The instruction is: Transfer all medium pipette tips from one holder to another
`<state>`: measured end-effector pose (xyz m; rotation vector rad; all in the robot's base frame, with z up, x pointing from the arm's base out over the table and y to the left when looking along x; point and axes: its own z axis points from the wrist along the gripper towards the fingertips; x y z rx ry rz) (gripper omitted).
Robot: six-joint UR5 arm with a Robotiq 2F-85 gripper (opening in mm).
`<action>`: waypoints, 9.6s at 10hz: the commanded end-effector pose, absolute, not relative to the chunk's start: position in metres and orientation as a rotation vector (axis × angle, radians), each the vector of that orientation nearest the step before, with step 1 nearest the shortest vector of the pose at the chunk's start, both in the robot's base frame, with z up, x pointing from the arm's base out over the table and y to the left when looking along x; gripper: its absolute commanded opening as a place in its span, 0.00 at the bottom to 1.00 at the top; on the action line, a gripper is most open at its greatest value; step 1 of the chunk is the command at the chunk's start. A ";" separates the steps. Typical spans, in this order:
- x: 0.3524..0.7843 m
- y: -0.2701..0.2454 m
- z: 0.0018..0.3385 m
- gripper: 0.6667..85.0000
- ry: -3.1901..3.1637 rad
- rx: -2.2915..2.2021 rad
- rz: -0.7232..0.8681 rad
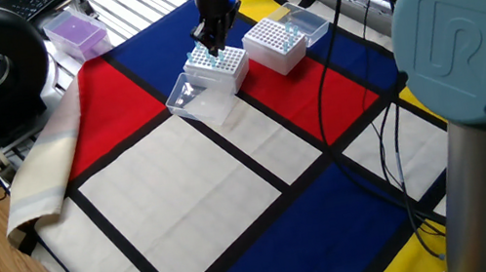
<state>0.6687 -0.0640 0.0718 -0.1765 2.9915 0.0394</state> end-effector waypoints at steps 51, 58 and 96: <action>0.611 -0.205 0.137 0.01 3.048 -0.075 -0.102; 0.610 -0.193 0.131 0.01 3.060 0.006 -0.036; 0.622 -0.179 0.118 0.01 3.019 0.062 -0.071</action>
